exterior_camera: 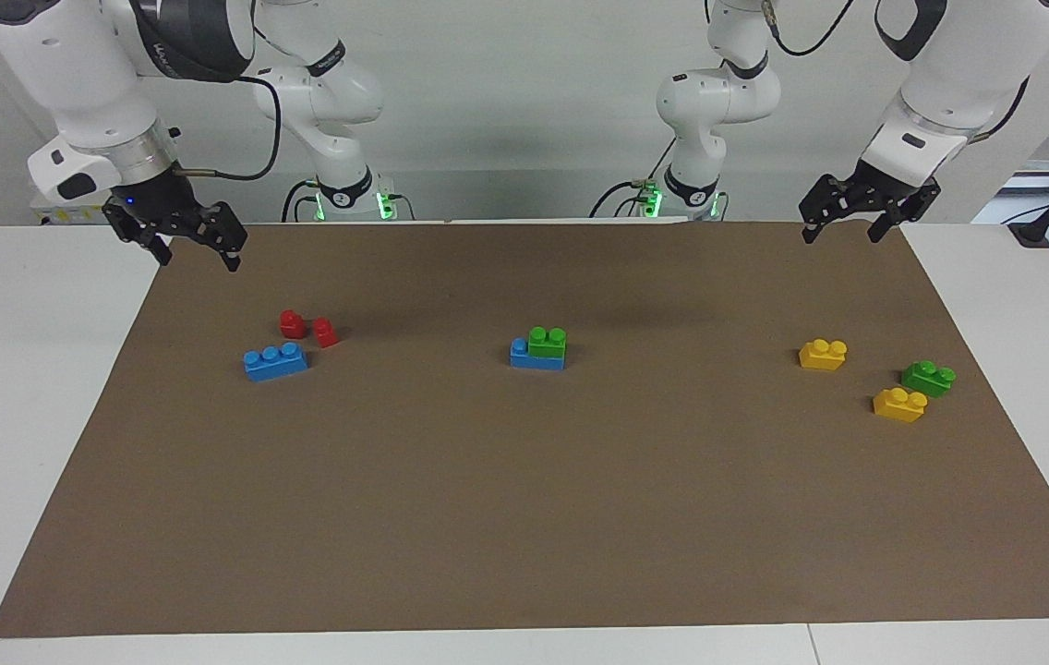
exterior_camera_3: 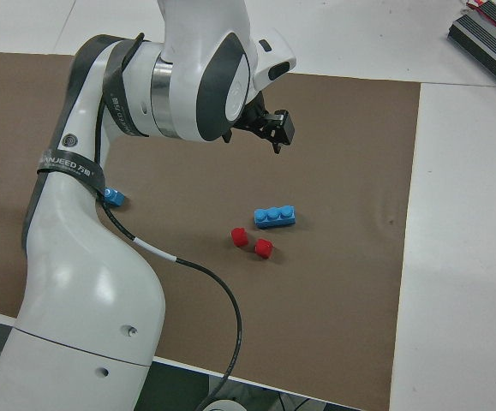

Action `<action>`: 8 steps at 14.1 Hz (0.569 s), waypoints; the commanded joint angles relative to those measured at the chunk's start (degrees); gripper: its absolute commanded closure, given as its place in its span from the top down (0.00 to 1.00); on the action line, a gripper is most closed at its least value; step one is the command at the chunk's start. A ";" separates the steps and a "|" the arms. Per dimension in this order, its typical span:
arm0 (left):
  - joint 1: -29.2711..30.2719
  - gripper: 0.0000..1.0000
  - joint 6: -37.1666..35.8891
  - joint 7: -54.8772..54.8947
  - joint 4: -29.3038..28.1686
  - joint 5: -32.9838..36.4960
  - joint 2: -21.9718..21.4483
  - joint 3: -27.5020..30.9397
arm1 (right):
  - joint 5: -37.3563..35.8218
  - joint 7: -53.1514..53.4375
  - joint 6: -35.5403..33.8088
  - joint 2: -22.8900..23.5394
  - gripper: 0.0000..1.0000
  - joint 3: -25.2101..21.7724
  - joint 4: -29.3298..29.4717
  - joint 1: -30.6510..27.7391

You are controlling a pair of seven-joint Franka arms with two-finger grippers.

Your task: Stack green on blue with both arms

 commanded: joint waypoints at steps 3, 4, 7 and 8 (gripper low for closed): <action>-0.20 1.00 -1.34 0.82 0.77 1.07 -0.28 -0.06 | 0.33 0.00 -0.33 0.87 1.00 0.23 1.24 -0.60; -0.11 1.00 -1.25 0.82 0.77 1.07 -0.28 -0.06 | 0.41 0.70 -0.42 0.87 1.00 0.24 1.24 -0.60; -0.20 1.00 -1.34 0.90 0.77 1.07 -0.37 -0.06 | 0.42 1.15 -0.33 0.87 1.00 0.24 0.89 -0.42; -0.11 1.00 -1.34 0.90 0.77 1.07 -0.37 -0.06 | 0.42 1.33 -0.33 0.87 1.00 0.24 0.89 -0.42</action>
